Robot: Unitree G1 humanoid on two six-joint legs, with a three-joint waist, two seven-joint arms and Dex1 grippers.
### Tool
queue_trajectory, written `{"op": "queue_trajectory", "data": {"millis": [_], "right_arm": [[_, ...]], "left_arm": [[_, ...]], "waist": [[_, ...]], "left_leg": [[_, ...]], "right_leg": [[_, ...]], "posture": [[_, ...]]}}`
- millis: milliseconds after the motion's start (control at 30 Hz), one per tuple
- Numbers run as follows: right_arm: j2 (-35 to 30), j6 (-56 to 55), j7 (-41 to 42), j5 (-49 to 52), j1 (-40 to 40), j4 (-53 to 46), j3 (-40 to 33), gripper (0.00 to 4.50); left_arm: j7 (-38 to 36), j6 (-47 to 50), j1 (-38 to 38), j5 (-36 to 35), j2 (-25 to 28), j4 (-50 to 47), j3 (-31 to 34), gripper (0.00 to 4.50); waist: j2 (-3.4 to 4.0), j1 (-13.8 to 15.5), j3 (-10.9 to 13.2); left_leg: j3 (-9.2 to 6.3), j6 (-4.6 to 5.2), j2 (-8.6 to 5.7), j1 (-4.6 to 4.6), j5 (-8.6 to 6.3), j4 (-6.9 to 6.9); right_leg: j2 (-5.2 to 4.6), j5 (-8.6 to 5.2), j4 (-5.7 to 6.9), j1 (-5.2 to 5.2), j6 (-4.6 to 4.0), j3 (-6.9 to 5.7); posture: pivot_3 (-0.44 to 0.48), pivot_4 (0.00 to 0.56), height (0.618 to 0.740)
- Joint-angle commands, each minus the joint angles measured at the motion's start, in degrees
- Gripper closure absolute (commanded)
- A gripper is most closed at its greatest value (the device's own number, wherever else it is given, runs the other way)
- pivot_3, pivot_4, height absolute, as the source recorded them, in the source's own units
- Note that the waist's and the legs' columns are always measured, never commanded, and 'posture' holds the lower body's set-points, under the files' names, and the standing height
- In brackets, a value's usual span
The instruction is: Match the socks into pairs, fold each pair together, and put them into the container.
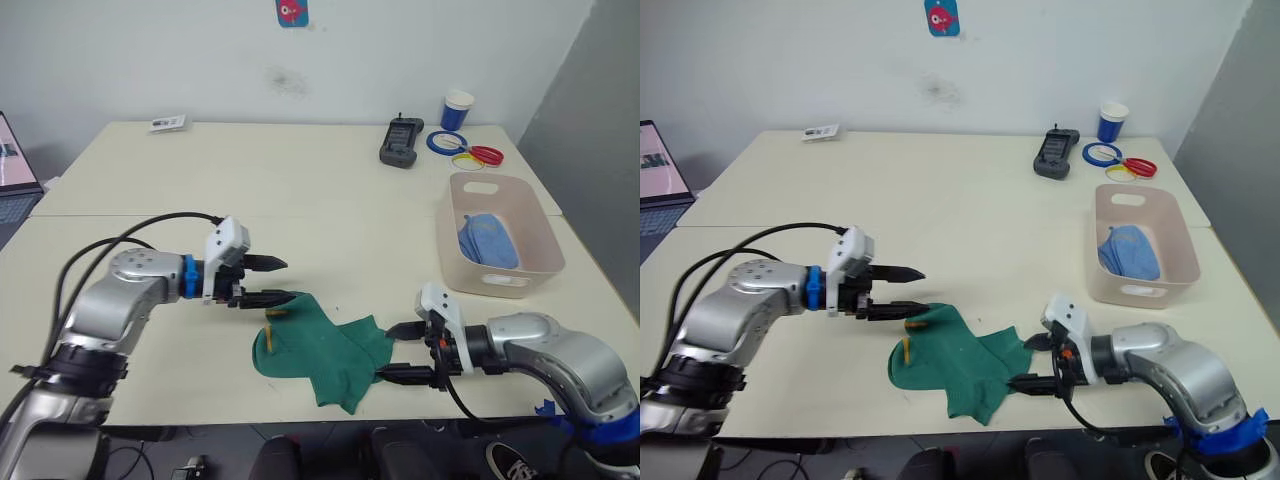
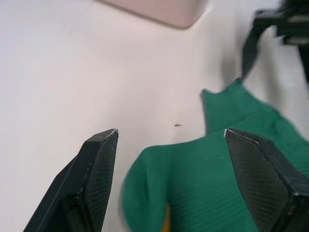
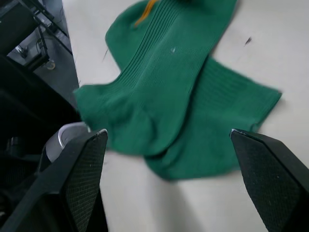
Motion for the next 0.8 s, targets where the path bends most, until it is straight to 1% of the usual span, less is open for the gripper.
{"op": "queue_trajectory", "data": {"millis": [33,100,167,267,467,567,600,633,800], "right_arm": [[1.3,-0.6,-3.6,-0.1,1.2,-2.3,2.3,0.15],[2.6,-0.3,-5.6,-0.5,1.1,-1.6,4.0,0.15],[3.9,0.6,-7.3,-0.6,0.2,-0.4,5.3,0.15],[6.7,2.4,-8.8,0.8,-1.3,1.8,4.9,0.75],[8.0,5.0,-9.3,3.7,-3.3,3.3,3.2,2.93],[7.4,5.4,-9.3,4.6,-3.7,3.0,2.7,4.0],[7.2,5.4,-9.3,4.8,-3.8,3.0,2.6,4.39],[6.9,5.3,-9.2,5.0,-3.9,3.0,2.4,4.45],[6.1,5.8,-8.5,7.1,-5.6,3.4,0.5,4.45]], "left_arm": [[-0.1,-7.1,-1.9,7.4,-1.8,6.2,-3.9,0.85],[0.1,-10.1,-2.8,10.6,-3.0,10.0,-5.5,0.85],[-0.5,-12.1,-3.5,12.2,-3.8,13.0,-6.0,0.85],[-1.1,-14.3,-4.3,13.8,-4.3,15.9,-6.0,1.41],[-2.3,-14.2,-4.8,13.5,-4.7,17.2,-4.6,3.35],[-2.1,-14.0,-4.4,13.2,-4.8,16.8,-3.9,4.3],[-1.9,-13.8,-4.2,13.0,-4.8,16.5,-3.5,4.5],[-1.8,-13.2,-3.7,12.6,-4.8,15.8,-3.0,4.5],[-0.6,-9.4,-1.1,10.1,-4.0,11.1,0.6,4.5]], "waist": [[-0.01,-0.1,0.0],[-0.03,-0.1,0.0],[-0.03,0.1,0.0],[-0.04,0.2,0.0],[-0.04,0.4,0.0],[-0.04,0.4,0.0],[-0.04,0.4,0.0],[-0.04,0.4,0.0],[-0.04,0.3,0.0]], "left_leg": [[-0.02,0.0,0.01,0.0,0.0,0.01],[-0.03,0.0,0.04,-0.01,0.0,0.01],[-0.05,0.0,0.04,-0.02,0.0,0.01],[-0.01,-0.01,0.01,-0.03,0.0,0.03],[0.04,-0.01,-0.01,-0.04,0.01,0.04],[0.01,-0.01,0.0,-0.04,0.01,0.04],[0.01,-0.01,0.0,-0.04,0.01,0.04],[0.01,-0.01,0.01,-0.04,0.01,0.04],[0.0,-0.01,0.04,-0.04,0.01,0.04]], "right_leg": [[0.05,0.0,0.03,-0.01,0.0,0.01],[0.08,0.0,0.05,-0.02,0.0,0.02],[0.1,0.0,0.06,-0.03,0.0,-0.02],[0.1,0.0,0.07,-0.01,0.0,-0.02],[0.1,0.01,0.06,-0.01,0.02,0.0],[0.1,0.01,0.06,-0.01,0.01,-0.02],[0.09,0.01,0.07,-0.01,0.01,-0.02],[0.1,0.01,0.08,-0.01,0.01,-0.02],[0.09,0.01,0.08,-0.02,0.01,-0.02]], "posture": [[0.0,0.15,0.74],[0.0,0.15,0.74],[0.0,0.15,0.74],[0.0,0.15,0.74],[0.0,0.15,0.74],[0.0,0.15,0.74],[0.0,0.15,0.74],[0.0,0.15,0.74],[0.0,0.15,0.74]]}}
